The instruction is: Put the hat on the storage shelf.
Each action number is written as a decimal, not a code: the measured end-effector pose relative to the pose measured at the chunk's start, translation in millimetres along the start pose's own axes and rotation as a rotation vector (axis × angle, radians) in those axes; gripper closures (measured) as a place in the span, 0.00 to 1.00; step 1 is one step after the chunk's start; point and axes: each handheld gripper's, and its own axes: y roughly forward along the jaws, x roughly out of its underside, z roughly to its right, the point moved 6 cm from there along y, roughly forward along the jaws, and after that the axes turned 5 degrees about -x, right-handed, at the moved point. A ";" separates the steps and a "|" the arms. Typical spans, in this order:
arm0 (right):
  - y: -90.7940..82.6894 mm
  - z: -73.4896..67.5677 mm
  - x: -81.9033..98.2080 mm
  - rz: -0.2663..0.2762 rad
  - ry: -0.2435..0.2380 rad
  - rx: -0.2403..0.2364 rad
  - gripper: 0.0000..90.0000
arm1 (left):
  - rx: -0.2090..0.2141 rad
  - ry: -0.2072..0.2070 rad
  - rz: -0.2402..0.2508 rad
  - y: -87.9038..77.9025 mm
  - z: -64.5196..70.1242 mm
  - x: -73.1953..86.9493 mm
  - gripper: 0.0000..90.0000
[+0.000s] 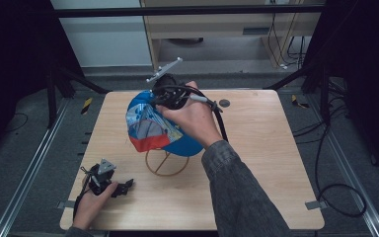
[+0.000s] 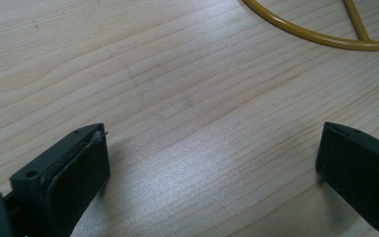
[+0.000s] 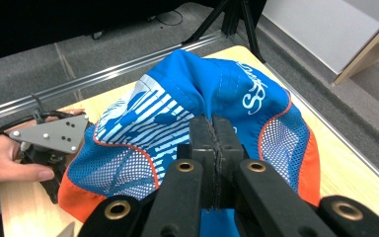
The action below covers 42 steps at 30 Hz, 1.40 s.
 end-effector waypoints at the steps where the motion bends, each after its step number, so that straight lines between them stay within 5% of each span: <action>1: 0.4 -0.1 0.2 -0.002 0.000 -0.002 1.00 | 0.000 0.000 0.000 0.0 0.0 0.0 0.00; 42: 2.4 7.7 14.2 -0.024 0.024 0.000 0.93 | 0.002 0.007 -0.004 -0.3 0.1 0.3 0.00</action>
